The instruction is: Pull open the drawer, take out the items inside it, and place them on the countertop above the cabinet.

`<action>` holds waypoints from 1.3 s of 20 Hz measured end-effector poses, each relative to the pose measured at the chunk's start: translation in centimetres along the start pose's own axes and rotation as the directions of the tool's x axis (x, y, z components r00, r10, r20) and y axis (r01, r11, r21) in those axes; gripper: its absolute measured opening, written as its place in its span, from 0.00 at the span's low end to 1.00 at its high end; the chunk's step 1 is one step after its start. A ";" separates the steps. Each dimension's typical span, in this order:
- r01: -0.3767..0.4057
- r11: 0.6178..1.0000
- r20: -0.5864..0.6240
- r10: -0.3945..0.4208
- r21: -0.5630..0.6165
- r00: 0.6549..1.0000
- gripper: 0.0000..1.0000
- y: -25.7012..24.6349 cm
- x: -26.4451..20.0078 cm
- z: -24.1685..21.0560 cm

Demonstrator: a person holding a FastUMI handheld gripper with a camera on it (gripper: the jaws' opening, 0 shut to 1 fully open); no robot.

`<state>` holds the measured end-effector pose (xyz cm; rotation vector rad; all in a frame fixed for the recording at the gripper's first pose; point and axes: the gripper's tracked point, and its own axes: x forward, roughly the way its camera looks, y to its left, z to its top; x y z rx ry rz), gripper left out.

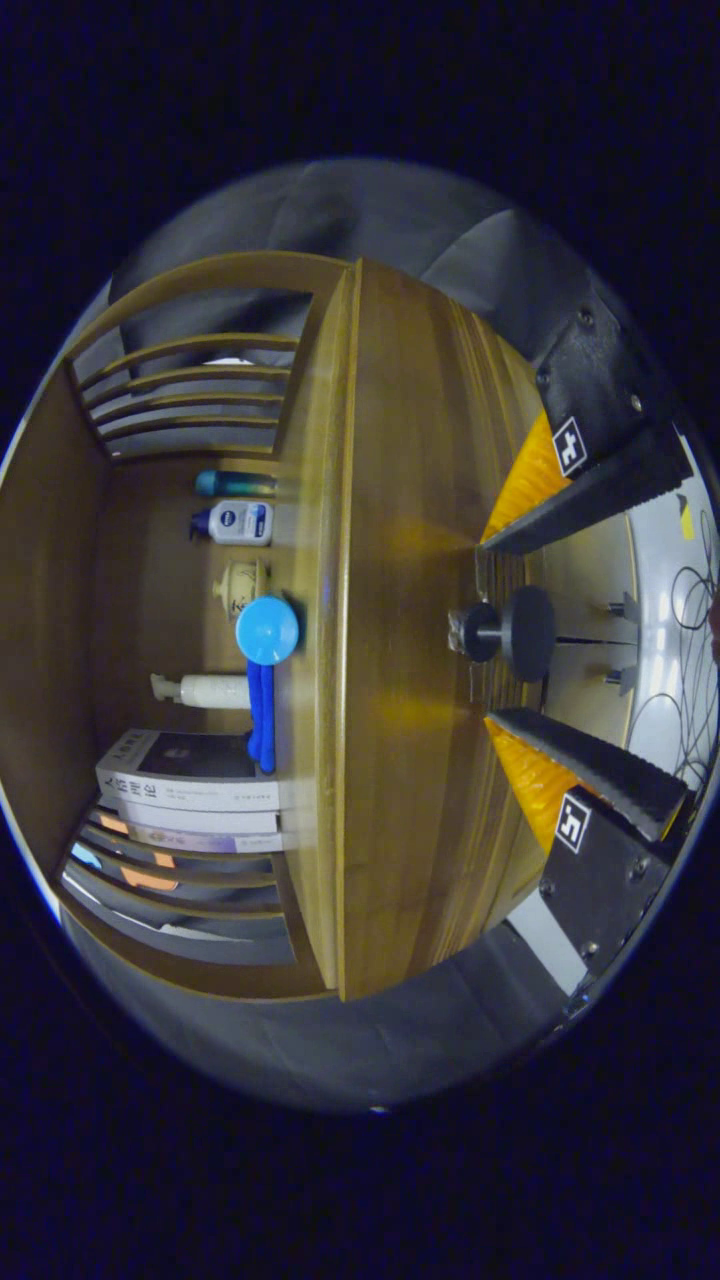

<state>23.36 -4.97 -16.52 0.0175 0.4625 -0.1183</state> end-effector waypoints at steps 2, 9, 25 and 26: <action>0.007 1.000 0.039 -0.006 -0.019 0.999 1.00 -0.7 -2.2 0.2; -0.081 0.996 0.151 0.087 -0.042 0.985 1.00 -0.3 -11.0 1.1; -0.134 0.991 0.417 0.126 -0.011 0.900 0.99 -0.5 -26.3 6.3; -0.128 0.992 0.427 0.120 -0.009 0.896 0.99 -0.7 -26.9 6.6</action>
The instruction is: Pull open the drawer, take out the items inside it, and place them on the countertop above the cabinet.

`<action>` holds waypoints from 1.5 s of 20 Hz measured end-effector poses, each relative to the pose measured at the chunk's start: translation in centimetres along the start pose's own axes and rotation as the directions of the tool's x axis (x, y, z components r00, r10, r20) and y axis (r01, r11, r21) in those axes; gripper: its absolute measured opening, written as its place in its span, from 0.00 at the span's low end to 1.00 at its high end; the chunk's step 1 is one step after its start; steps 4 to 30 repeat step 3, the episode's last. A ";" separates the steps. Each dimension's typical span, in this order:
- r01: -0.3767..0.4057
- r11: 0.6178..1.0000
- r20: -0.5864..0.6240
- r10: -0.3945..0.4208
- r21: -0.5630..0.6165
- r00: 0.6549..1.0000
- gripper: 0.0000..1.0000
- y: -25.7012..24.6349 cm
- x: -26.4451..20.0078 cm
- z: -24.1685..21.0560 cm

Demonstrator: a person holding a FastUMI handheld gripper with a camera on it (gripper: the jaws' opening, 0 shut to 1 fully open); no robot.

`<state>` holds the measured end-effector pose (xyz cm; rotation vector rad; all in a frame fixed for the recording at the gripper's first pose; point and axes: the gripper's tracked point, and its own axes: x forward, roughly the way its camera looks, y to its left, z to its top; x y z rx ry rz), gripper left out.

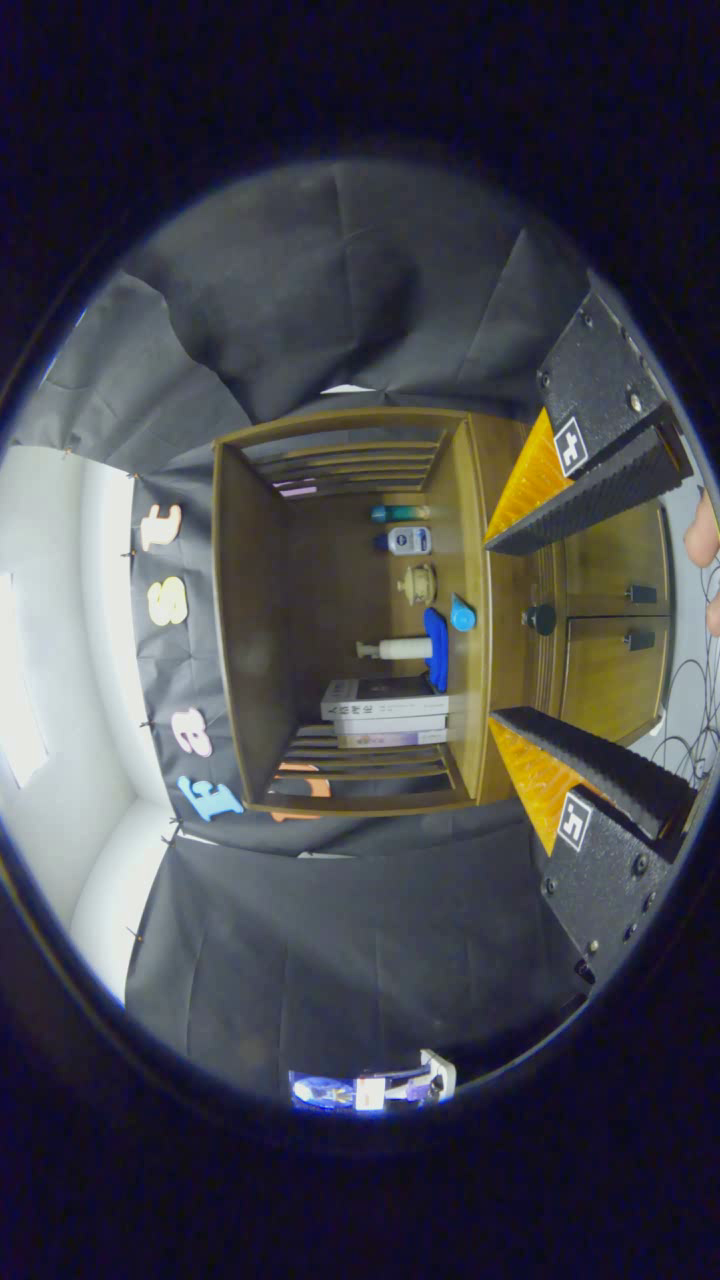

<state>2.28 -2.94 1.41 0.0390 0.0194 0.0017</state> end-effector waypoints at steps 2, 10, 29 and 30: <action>0.002 1.000 0.021 -0.002 0.004 1.000 0.99 0.2 -0.8 1.0; 0.001 1.000 0.025 -0.001 0.003 1.000 0.99 0.4 -1.0 1.2; 0.001 1.000 0.025 -0.001 0.003 1.000 0.99 0.4 -1.0 1.2; 0.001 1.000 0.025 -0.001 0.003 1.000 0.99 0.4 -1.0 1.2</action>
